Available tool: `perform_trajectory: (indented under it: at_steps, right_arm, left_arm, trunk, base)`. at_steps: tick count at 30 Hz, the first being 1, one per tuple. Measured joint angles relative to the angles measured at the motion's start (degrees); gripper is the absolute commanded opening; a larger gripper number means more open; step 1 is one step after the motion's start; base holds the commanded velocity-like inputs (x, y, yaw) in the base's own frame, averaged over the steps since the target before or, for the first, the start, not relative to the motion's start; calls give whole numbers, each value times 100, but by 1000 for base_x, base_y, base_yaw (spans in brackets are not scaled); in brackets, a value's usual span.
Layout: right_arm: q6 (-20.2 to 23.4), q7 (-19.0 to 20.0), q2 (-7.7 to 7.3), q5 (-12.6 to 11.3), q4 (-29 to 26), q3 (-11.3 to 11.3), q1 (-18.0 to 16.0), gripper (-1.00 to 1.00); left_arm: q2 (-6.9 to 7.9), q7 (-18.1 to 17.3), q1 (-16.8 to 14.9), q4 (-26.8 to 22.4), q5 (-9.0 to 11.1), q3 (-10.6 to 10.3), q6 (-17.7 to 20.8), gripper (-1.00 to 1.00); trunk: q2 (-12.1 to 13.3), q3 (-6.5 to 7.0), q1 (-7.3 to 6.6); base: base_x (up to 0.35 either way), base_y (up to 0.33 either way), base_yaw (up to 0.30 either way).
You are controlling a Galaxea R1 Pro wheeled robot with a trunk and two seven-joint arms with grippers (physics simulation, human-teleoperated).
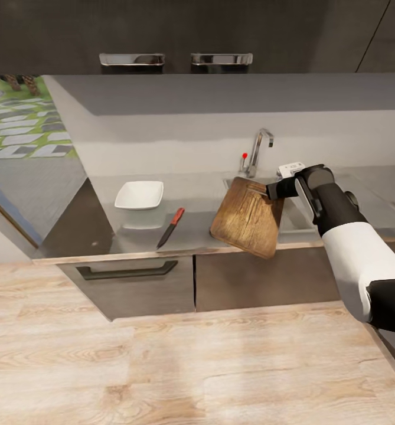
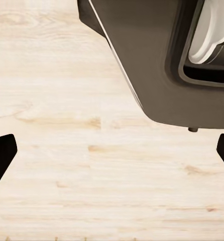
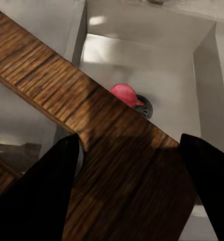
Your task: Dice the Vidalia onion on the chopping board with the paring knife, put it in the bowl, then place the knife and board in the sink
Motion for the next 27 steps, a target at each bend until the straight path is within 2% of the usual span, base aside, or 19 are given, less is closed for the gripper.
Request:
perform_trajectory:
  at_steps: [9,21,24,27]
  right_arm:
    - [2,-1,41,22,24,0,1,-100]
    - [-8,-2,49,36,351,0,1,-100]
    - [-12,-42,50,53,452,-17,1,-100]
    - [-19,-262,63,60,477,-26,1,-100]
  left_arm:
    - [8,7,1,34,3,3,4,100]
    - [8,16,1,75,3,6,5,100]
    - [8,16,1,90,3,9,4,100]
    - [8,16,1,93,3,9,4,100]
  trunk:
    - [0,83,-2]
    - [1,193,-1]
    - [1,221,0]
    - [1,244,0]
  base:
    - [230,192,0]
    - [224,241,0]
    - [150,266,29]
    - [140,200,53]
